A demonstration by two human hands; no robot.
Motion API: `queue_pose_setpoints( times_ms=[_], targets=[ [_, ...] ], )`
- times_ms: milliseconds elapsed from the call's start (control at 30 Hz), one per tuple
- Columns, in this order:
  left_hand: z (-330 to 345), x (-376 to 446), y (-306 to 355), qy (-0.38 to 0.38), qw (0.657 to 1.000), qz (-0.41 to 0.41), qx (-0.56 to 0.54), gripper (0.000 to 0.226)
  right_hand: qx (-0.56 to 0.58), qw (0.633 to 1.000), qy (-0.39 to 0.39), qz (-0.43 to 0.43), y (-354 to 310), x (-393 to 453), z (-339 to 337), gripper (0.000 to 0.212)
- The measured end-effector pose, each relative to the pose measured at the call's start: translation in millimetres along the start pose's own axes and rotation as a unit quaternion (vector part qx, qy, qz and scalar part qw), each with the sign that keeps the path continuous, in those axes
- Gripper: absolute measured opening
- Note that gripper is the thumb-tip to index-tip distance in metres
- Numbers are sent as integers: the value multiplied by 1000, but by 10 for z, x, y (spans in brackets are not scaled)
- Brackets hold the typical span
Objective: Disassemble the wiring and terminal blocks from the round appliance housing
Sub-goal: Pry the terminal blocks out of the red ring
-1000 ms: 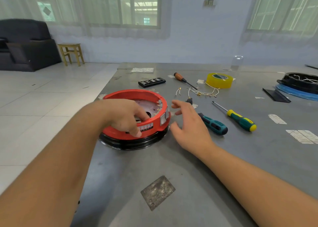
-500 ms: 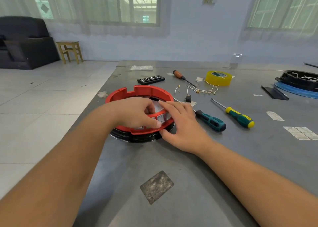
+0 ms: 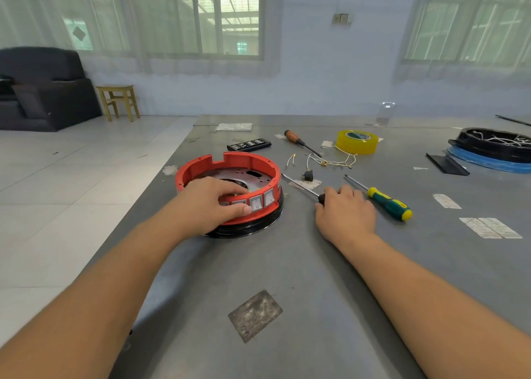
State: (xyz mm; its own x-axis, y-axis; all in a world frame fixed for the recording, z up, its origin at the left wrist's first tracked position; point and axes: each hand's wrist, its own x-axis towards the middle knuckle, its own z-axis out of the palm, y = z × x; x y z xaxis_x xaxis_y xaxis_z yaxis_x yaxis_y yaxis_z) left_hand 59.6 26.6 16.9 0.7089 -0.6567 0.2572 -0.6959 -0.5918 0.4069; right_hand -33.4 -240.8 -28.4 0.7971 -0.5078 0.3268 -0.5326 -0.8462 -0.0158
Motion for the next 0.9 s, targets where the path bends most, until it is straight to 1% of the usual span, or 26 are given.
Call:
queue_pose_setpoints(
  times_ms=[67, 133, 200, 267, 333, 400, 500, 600, 667, 733, 833, 900],
  targets=[
    [98, -64, -47, 52, 998, 26, 34, 41, -4, 1000, -4, 5, -5, 20, 31, 35],
    [196, -141, -97, 91, 994, 13, 57, 48, 0, 1000, 0, 13, 6, 35, 57, 32],
    [282, -173, -137, 129, 989, 20, 72, 51, 33, 999, 18, 29, 16, 45, 71, 34],
    [333, -149, -144, 152, 985, 31, 75, 50, 86, 994, 39, 46, 18, 47, 80, 36],
    [346, -94, -135, 155, 985, 34, 61, 51, 127, 990, 54, 41, 5, 42, 81, 38],
    [366, -53, -136, 159, 985, 40, 55, 49, 154, 987, 53, 14, 2, 20, 62, 37],
    [404, -44, -158, 186, 980, 40, 51, 44, 181, 981, 43, -58, 33, -45, 31, 35],
    [383, -45, -224, 176, 982, 62, 27, 40, 193, 972, 40, -129, 51, -117, 8, 38],
    [332, -49, -301, 184, 979, 87, 8, 36, 189, 969, 42, -155, 50, -134, 3, 49],
    [283, -48, -385, 205, 975, 85, 10, 33, 188, 968, 52, -159, 59, -135, 8, 65],
    [263, -26, -452, 177, 981, 71, 22, 36, 162, 970, 70, -169, 111, -126, 16, 72],
    [299, -17, -455, 179, 981, 68, 29, 41, 131, 971, 84, -182, 168, -91, 7, 75]
  ],
)
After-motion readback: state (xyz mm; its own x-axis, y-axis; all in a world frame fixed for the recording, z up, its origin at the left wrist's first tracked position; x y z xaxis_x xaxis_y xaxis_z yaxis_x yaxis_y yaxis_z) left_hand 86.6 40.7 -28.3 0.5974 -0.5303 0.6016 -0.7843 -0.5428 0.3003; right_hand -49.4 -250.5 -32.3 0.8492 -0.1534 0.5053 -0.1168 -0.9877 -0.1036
